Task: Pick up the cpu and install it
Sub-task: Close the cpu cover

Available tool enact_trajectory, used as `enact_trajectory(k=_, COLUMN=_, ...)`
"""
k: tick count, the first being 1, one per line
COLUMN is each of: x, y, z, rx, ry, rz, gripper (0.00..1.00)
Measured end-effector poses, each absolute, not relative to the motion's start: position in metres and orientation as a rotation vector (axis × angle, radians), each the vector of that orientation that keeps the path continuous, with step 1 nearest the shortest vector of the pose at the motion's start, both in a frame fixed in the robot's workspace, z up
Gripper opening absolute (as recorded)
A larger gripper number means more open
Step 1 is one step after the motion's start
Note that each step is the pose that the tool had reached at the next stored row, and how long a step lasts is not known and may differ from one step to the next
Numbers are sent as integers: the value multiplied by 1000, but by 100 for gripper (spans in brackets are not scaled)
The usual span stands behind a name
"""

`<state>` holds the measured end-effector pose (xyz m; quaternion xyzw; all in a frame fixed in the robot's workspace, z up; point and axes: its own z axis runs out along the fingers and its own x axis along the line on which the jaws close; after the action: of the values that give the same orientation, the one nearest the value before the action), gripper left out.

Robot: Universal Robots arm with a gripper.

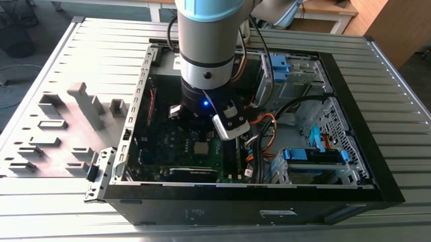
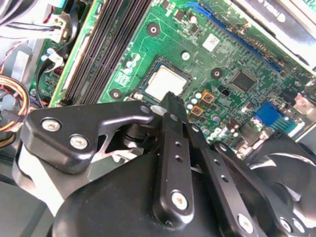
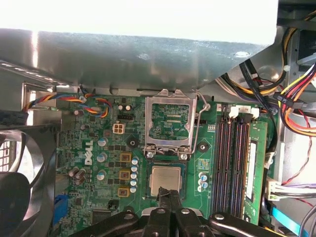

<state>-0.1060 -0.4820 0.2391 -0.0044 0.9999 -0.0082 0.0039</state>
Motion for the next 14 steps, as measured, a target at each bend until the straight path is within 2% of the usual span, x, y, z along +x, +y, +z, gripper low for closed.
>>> enact_trajectory(k=14, x=-98, y=-482, z=238, rx=-277, ry=3120, rz=-24, gripper=11)
